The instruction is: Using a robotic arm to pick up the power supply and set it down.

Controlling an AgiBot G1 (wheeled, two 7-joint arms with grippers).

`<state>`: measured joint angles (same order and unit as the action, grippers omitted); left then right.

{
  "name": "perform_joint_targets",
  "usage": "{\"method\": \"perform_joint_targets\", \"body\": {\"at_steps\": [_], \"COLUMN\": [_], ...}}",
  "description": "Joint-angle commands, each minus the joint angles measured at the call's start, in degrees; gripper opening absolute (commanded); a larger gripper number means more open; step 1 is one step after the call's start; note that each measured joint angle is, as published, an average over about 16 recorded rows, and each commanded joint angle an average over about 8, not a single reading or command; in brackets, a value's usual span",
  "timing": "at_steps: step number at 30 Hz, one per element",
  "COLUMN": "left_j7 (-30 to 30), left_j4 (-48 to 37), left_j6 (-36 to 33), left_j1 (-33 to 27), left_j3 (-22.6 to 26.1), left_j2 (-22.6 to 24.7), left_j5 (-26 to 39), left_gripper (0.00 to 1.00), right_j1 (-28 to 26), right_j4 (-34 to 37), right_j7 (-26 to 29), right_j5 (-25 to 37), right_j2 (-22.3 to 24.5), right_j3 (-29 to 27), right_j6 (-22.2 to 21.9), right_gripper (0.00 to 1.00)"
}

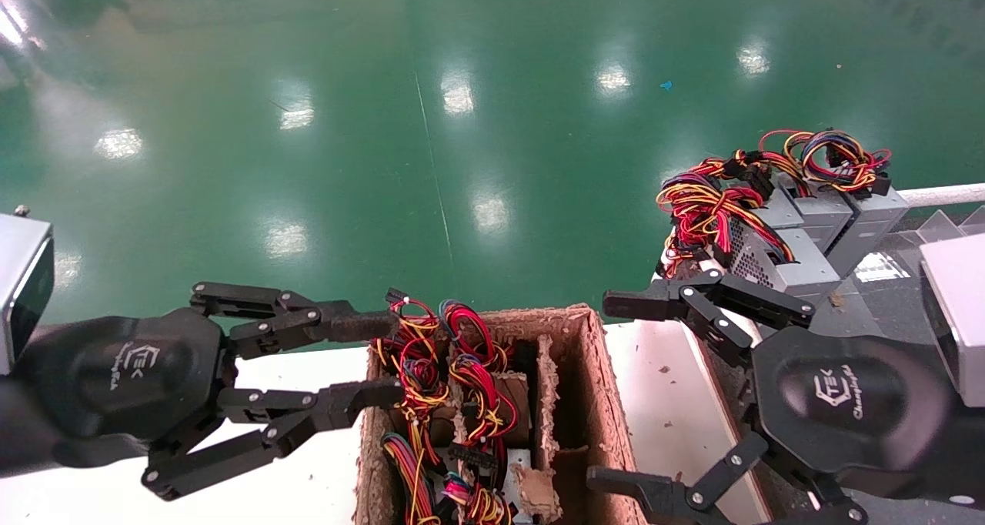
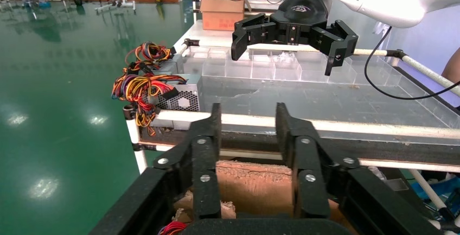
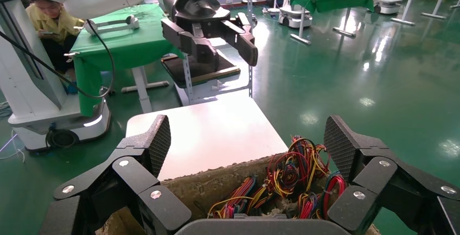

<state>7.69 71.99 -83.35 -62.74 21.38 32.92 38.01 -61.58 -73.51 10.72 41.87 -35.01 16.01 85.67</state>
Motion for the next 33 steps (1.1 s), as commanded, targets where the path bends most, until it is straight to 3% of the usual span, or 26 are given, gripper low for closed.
{"method": "perform_joint_targets", "body": {"at_steps": [1, 14, 22, 33], "left_j7": [0.0, 0.0, 0.0, 0.0], "left_j4": [0.0, 0.0, 0.0, 0.0], "left_j6": [0.0, 0.0, 0.0, 0.0], "left_j1": [0.0, 0.0, 0.0, 0.0], "left_j3": [0.0, 0.0, 0.0, 0.0], "left_j2": [0.0, 0.0, 0.0, 0.0], "left_j5": [0.0, 0.0, 0.0, 0.0], "left_gripper": [0.00, 0.01, 0.99, 1.00], "right_j1": [0.0, 0.0, 0.0, 0.3], "right_j4": [0.0, 0.0, 0.0, -0.8], "right_j7": [0.0, 0.0, 0.0, 0.3], "right_j5": [0.0, 0.0, 0.1, 4.7], "right_j2": [0.0, 0.0, 0.0, -0.6], "right_j3": [0.0, 0.0, 0.0, 1.9], "right_j6": [0.0, 0.0, 0.0, -2.5], "right_gripper": [1.00, 1.00, 1.00, 1.00]}}
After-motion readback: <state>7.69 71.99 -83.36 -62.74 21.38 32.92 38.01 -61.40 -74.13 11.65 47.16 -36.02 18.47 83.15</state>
